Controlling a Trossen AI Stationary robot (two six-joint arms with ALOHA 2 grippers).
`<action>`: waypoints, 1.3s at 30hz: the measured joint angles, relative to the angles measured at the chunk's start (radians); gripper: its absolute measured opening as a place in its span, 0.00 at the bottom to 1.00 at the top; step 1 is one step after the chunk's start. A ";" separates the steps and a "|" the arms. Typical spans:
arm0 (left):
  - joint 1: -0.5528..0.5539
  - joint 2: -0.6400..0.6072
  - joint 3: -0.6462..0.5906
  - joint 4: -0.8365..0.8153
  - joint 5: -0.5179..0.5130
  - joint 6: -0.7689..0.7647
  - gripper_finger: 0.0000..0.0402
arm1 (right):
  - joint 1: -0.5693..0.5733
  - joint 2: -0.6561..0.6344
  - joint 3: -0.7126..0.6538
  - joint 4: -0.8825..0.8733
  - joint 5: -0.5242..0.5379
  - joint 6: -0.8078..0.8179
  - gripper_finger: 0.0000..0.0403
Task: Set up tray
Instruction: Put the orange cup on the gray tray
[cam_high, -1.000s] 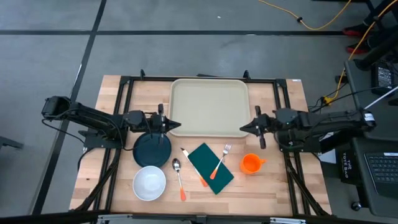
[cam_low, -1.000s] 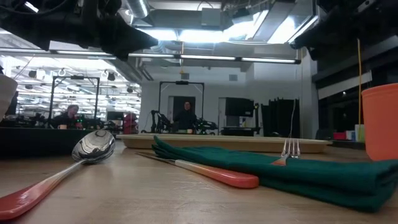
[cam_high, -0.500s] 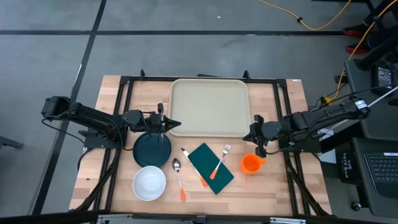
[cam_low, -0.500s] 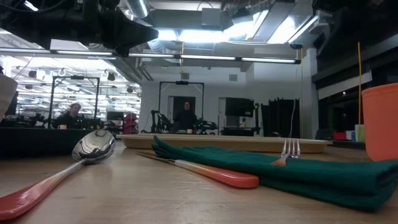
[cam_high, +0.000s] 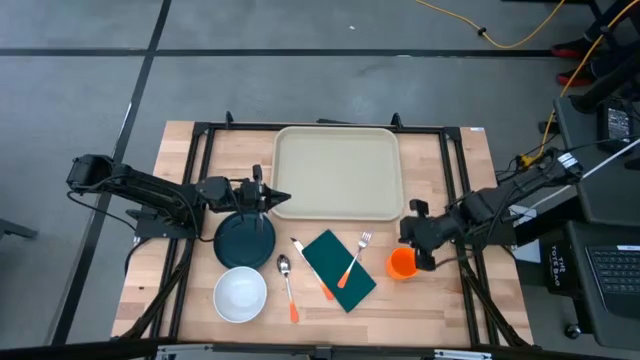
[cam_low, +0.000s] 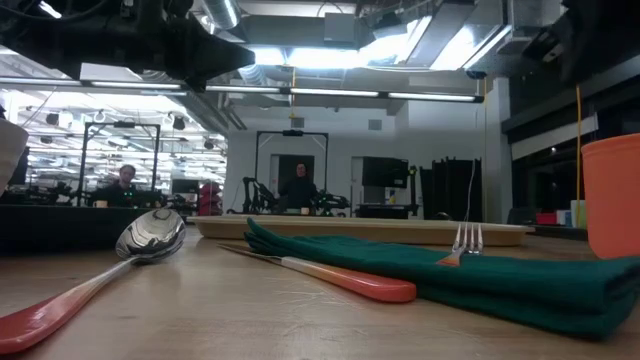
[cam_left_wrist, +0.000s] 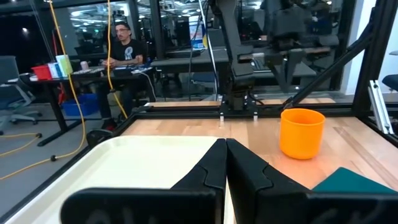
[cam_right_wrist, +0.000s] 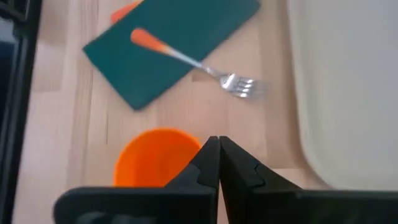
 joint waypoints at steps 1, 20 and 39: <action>0.000 0.000 0.000 0.000 -0.001 0.000 0.01 | 0.005 0.013 0.000 -0.007 0.000 -0.018 0.02; 0.000 0.000 0.000 -0.004 -0.001 0.052 0.01 | 0.012 0.083 0.000 -0.045 0.002 0.038 0.06; 0.000 0.000 0.000 -0.019 0.001 0.052 0.01 | 0.012 0.082 0.000 -0.066 -0.037 0.061 0.07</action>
